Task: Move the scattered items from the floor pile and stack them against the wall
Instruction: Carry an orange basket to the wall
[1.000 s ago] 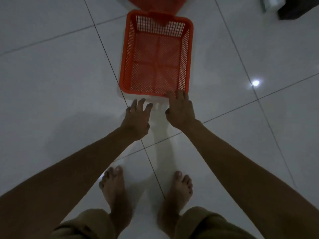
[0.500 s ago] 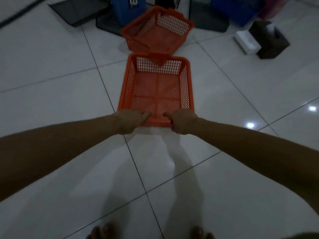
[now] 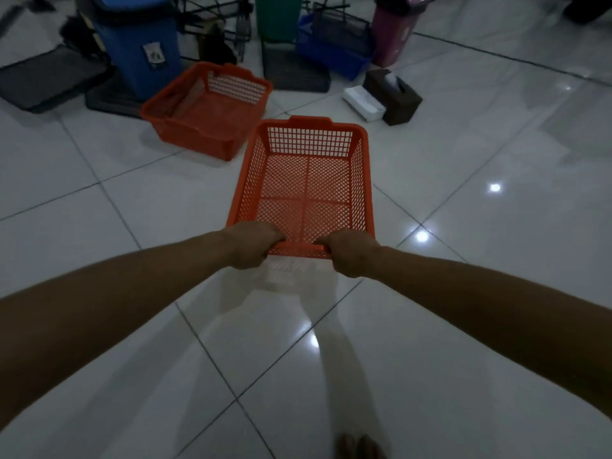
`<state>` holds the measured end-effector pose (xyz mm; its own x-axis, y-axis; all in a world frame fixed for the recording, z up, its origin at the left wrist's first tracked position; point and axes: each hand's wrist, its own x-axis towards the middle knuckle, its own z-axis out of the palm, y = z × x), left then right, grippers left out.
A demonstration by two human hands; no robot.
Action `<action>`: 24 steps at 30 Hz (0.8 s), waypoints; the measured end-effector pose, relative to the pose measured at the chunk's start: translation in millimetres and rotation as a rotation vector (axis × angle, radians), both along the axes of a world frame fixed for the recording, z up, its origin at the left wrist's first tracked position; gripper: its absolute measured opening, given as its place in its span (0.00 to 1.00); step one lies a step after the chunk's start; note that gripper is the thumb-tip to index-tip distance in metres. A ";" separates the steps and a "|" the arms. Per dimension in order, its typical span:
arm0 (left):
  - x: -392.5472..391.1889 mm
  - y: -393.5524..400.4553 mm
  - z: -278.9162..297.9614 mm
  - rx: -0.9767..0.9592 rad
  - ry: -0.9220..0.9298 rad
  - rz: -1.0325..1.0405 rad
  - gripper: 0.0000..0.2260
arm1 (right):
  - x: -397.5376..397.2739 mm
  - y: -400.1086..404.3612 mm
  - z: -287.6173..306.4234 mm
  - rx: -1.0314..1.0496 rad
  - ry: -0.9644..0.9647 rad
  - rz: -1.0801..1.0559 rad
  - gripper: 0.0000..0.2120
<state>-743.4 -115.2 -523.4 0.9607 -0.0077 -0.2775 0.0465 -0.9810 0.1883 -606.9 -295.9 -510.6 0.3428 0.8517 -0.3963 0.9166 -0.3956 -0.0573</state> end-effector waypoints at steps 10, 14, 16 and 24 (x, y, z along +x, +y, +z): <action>67.6 -77.3 14.1 -0.040 -0.098 -0.223 0.16 | 17.2 -111.3 19.1 0.017 0.063 -0.324 0.11; 103.4 -118.3 40.0 -0.028 -0.101 -0.348 0.11 | 7.1 -151.7 31.9 0.115 0.133 -0.515 0.13; 121.4 -145.5 43.3 -0.023 -0.123 -0.413 0.11 | 5.5 -180.2 31.5 0.116 0.124 -0.607 0.15; 144.9 -290.3 34.9 -0.104 -0.106 -0.784 0.14 | -35.0 -322.7 48.3 0.018 0.005 -0.934 0.13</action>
